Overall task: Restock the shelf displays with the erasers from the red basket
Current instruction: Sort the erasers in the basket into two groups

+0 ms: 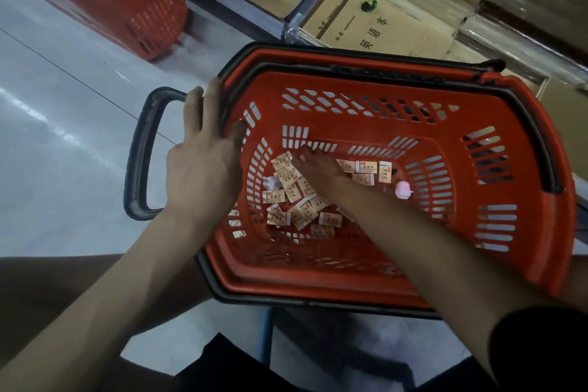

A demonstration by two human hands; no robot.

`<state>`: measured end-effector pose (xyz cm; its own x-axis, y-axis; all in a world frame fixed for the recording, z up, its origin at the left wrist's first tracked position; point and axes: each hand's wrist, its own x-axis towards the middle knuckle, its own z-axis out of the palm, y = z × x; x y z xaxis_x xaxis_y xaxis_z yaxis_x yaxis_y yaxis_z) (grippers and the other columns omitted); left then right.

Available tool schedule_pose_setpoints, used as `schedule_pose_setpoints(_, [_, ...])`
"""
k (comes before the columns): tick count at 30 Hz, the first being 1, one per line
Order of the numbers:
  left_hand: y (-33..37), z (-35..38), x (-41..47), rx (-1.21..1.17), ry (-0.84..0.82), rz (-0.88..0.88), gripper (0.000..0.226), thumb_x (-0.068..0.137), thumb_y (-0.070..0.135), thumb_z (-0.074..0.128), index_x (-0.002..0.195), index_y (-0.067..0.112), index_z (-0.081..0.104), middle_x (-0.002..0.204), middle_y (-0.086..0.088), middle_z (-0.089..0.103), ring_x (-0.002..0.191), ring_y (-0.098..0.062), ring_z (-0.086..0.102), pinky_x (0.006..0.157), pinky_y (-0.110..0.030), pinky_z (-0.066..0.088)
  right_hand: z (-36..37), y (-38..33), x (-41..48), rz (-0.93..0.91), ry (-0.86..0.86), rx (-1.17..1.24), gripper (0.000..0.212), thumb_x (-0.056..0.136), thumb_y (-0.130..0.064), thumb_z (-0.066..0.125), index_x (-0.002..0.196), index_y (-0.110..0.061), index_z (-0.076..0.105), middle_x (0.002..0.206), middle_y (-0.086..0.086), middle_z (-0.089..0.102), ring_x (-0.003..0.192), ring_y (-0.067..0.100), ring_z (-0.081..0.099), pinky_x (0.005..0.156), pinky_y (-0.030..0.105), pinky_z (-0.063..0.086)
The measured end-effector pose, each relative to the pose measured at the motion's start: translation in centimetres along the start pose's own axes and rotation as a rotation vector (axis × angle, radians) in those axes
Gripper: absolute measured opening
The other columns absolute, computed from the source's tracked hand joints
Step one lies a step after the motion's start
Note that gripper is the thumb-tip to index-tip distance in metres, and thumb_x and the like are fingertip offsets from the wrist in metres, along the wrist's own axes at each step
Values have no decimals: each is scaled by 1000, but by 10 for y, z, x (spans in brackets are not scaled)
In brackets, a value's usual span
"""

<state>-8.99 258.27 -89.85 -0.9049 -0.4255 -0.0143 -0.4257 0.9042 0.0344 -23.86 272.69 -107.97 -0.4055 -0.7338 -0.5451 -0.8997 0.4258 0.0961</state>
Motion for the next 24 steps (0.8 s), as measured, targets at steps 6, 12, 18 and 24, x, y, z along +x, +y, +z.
schedule_pose_setpoints(6, [2, -4, 2, -56, 12, 38, 38, 92, 27, 70, 124, 7, 67, 168, -20, 21, 155, -44, 18, 54, -49, 51, 12, 15, -4, -66, 10, 59, 78, 92, -4, 63, 159, -24, 28, 155, 17, 33, 118, 42, 58, 90, 50, 57])
schedule_pose_setpoints(12, [0, -1, 4, -17, -5, 52, 37, 89, 22, 75, 124, 12, 68, 168, -19, 19, 155, -43, 18, 53, -46, 53, 15, 42, -41, -38, 14, 56, 92, 83, 12, 63, 157, -32, 31, 149, 19, 34, 116, 40, 59, 85, 47, 56])
schedule_pose_setpoints(18, [-2, 1, 4, -18, -11, 42, 31, 87, 13, 75, 117, 11, 68, 168, -19, 18, 155, -42, 18, 52, -46, 51, 55, 92, -111, 1, -197, -51, 72, 90, -1, 63, 153, -23, 36, 158, 22, 27, 132, 40, 47, 96, 49, 49])
schedule_pose_setpoints(24, [-1, 1, 3, -31, 7, 43, 28, 88, 13, 73, 115, 11, 68, 168, -19, 19, 155, -43, 19, 52, -46, 51, 67, 84, -128, -78, -287, -225, 59, 97, -17, 59, 152, -25, 40, 159, 19, 28, 143, 39, 32, 110, 53, 37])
